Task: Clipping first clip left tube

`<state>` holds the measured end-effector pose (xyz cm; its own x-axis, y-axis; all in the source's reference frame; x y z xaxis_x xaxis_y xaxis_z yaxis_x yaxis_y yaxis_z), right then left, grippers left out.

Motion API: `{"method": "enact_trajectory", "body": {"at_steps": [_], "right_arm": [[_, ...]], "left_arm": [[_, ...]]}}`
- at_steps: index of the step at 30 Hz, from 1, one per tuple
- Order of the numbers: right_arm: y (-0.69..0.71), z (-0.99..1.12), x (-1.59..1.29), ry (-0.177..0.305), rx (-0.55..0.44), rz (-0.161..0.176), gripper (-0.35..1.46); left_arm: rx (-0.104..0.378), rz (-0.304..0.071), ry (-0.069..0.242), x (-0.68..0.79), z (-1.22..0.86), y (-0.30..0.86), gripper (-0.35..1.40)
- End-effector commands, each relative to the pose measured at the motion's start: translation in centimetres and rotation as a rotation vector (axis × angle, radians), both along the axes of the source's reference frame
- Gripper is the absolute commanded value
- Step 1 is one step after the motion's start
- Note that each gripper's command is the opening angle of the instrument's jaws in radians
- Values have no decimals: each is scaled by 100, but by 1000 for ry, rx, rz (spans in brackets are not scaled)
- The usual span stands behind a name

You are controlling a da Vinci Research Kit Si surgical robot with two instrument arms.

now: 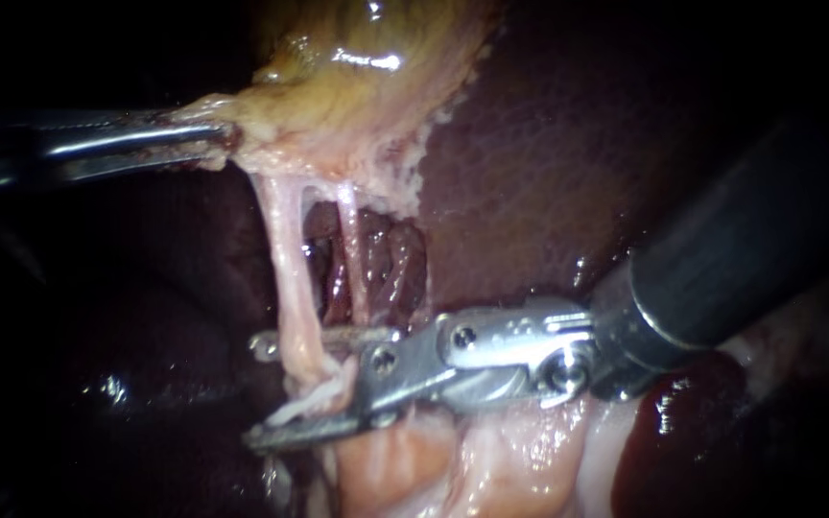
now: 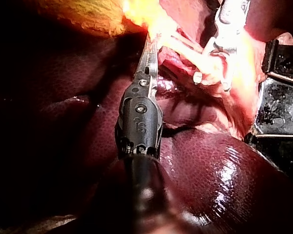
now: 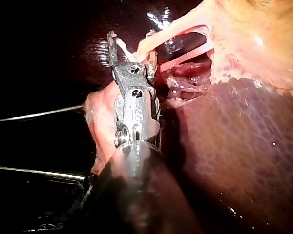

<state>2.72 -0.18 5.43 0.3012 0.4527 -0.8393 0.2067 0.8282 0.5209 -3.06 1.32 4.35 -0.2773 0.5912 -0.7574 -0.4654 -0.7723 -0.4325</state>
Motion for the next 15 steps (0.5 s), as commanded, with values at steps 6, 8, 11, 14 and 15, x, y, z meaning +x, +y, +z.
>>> {"method": "enact_trajectory", "body": {"at_steps": [6,8,11,14,15], "right_arm": [[-2,-2,-5,-10,25,4,36],[-2,-1,-7,-17,34,10,31],[-2,-1,-8,-18,40,11,23],[-2,-1,-9,-18,45,13,15],[-2,-1,-9,-18,45,13,12]], "left_arm": [[0,0,0,0,0,0,-35],[0,0,0,0,0,0,-35],[0,0,0,0,0,0,-35],[0,0,0,0,0,0,-35],[0,0,0,0,0,0,-35]]}}
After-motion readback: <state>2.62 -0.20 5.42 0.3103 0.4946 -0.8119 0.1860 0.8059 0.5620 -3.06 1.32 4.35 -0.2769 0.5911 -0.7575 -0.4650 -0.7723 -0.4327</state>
